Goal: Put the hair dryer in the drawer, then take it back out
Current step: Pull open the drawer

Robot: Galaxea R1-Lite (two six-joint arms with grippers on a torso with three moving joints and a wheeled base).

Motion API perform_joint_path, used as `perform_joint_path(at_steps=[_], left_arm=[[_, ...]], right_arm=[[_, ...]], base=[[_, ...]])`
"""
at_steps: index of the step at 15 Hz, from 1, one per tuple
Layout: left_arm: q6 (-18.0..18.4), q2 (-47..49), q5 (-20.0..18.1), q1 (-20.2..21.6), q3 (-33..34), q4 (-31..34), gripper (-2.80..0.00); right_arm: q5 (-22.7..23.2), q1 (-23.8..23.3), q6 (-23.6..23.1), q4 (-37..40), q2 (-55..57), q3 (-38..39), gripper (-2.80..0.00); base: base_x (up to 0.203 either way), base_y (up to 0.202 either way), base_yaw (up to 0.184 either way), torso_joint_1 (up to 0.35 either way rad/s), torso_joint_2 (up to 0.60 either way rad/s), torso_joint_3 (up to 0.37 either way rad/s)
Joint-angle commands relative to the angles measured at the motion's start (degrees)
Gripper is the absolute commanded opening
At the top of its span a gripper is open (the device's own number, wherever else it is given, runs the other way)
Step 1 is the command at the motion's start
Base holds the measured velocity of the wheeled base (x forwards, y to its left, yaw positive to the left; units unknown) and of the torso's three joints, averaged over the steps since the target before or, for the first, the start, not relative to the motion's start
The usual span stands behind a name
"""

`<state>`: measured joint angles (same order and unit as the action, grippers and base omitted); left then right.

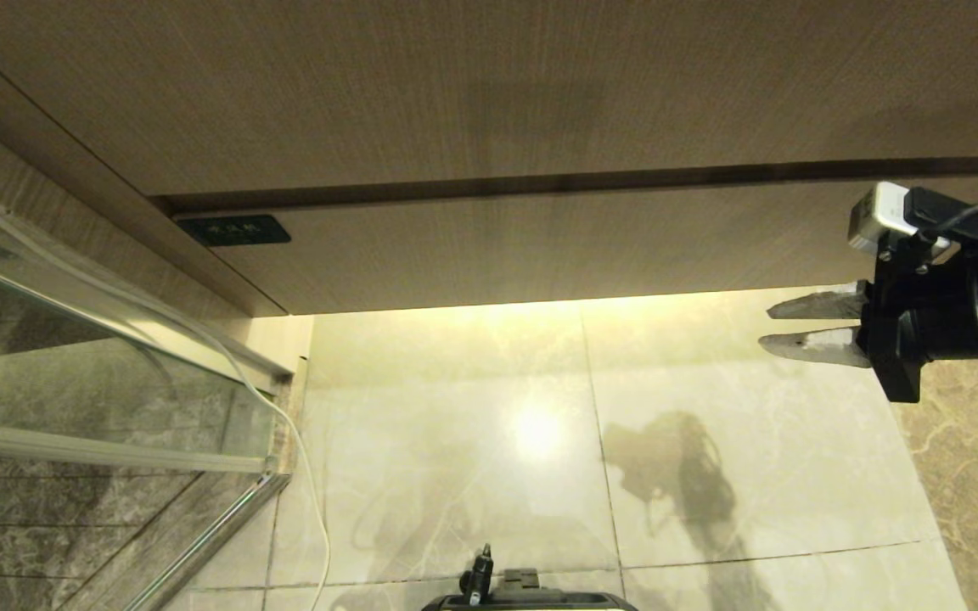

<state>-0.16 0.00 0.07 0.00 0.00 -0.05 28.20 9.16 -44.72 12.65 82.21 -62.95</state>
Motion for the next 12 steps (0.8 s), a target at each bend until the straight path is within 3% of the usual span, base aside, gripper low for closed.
perform_joint_path(at_steps=[1, 3, 5, 6, 10, 12], left_arm=[[0.0, 0.0, 0.0, 0.0, 0.1, 0.0, -2.80], [0.0, -0.1, 0.0, 0.0, 0.1, 0.0, -2.80], [0.0, -0.1, 0.0, 0.0, 0.1, 0.0, -2.80], [0.0, 0.0, 0.0, 0.0, 0.1, 0.0, -2.80], [0.0, -0.1, 0.0, 0.0, 0.0, 0.0, -2.80], [0.0, -0.1, 0.0, 0.0, 0.1, 0.0, -2.80]], right_arm=[[-0.6, 1.0, -0.7, -2.2, 0.7, -0.1, 0.00], [-3.7, 1.5, -4.8, -6.0, 1.3, 0.5, 0.00], [-10.6, 1.5, -14.5, -9.7, 2.5, 0.7, 0.00], [-11.2, 1.5, -17.6, -12.1, 3.6, 0.6, 0.00], [-4.2, 1.2, -26.8, -18.8, 5.1, 2.6, 0.00], [-2.8, 1.0, -27.4, -21.3, 4.9, 4.0, 0.00]], base=[[0.000, 0.000, 0.000, 0.000, 0.00, 0.000], [0.000, 0.000, 0.000, 0.000, 0.00, 0.000], [0.000, 0.000, 0.000, 0.000, 0.00, 0.000], [0.000, 0.000, 0.000, 0.000, 0.00, 0.000], [0.000, 0.000, 0.000, 0.000, 0.00, 0.000], [0.000, 0.000, 0.000, 0.000, 0.00, 0.000]])
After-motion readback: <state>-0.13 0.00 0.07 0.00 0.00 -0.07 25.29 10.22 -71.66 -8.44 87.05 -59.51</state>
